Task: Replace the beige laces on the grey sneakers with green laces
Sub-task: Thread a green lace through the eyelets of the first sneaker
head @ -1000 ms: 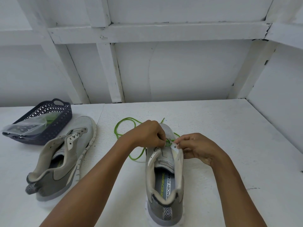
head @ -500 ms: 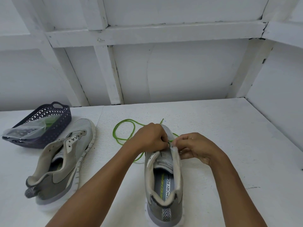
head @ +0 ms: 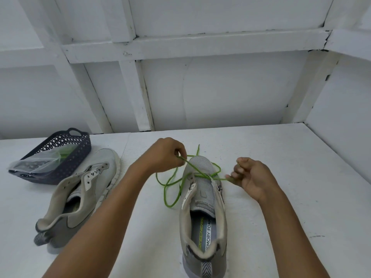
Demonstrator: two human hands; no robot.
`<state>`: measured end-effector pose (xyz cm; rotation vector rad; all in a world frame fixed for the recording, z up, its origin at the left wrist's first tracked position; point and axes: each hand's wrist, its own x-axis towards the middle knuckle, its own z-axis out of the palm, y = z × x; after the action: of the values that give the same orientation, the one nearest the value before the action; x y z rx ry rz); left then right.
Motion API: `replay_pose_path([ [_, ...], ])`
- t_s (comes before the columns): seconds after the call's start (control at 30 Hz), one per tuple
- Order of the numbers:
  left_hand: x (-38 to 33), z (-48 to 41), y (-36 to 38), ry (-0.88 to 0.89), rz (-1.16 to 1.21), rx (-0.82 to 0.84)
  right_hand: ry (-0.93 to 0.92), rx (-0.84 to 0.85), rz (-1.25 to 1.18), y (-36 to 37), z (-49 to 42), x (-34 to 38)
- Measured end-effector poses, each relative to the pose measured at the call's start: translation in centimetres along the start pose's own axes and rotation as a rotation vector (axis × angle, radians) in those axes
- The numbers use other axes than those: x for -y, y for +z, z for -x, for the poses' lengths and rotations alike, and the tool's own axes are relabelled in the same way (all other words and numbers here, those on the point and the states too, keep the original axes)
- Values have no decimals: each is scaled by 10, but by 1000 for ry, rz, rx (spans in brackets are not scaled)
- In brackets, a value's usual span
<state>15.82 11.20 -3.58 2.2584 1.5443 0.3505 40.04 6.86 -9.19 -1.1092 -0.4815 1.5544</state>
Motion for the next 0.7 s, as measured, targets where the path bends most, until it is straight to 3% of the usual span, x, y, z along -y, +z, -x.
replay_pose_path([
  [0.07,7,-1,-7,-34,10,-28,-13,42,241,-7,-1,4],
  [0.17,17,-2,-15,-76,41,-69,-39,247,864,-13,2,6],
  [0.23,21,-4,-20,-92,76,-92,-47,391,1018,-12,6,3],
  [0.33,25,-5,-24,-100,75,-135,-129,339,743,-6,4,0],
  [0.47,30,-7,-20,-108,47,-152,10,219,176,2,-4,-2],
  [0.7,42,-14,5,-74,-32,-103,54,123,167,0,-15,-5],
])
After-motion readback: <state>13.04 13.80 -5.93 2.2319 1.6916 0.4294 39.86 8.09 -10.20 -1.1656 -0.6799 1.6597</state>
